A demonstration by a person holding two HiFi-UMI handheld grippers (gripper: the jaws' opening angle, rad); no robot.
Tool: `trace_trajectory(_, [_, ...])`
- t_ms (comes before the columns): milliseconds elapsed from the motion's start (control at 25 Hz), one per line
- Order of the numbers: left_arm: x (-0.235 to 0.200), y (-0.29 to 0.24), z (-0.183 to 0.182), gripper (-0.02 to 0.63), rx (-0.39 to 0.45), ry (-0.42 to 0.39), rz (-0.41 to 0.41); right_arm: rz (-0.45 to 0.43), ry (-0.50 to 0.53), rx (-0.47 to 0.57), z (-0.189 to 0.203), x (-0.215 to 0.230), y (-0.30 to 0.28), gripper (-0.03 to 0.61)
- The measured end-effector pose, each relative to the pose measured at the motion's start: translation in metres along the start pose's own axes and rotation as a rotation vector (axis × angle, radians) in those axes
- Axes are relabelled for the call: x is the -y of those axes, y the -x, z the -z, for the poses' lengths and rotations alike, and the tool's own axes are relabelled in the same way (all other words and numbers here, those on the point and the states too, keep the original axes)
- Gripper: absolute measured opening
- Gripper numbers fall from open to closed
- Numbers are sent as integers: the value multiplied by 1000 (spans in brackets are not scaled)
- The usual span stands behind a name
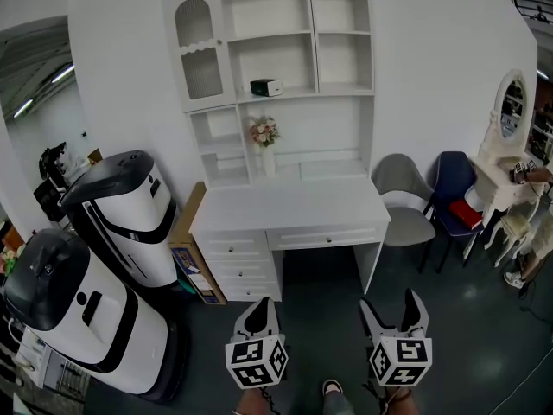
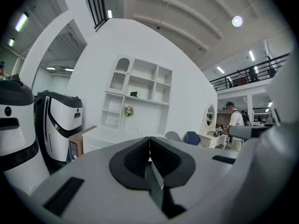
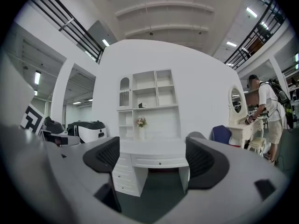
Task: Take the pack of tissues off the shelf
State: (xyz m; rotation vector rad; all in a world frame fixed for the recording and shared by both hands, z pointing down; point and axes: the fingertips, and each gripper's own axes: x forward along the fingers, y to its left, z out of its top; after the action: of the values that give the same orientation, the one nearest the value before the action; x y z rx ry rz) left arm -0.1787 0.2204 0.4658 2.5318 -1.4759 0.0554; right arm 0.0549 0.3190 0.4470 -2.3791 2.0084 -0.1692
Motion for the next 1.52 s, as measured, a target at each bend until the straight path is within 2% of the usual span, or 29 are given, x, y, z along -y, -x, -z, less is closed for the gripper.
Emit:
trace_trajectory(200, [-2,-43,-11,18,0,-26,-9,-23,-16,6,-4,11,-50,439])
trace_trajectory(880, [-12,-210,-69,18,71,-26,-141,-152,7,6,-40,67,-251,431])
trace_trajectory(1280, [-21,-262,-64,18,26,-29,-191,-191,-8,-6,-41,80,-315,425])
trace_trajectory(1520, [-26,-300,-70,18,24,-42,-187,-190,-21,-16,-38,86,-352,417])
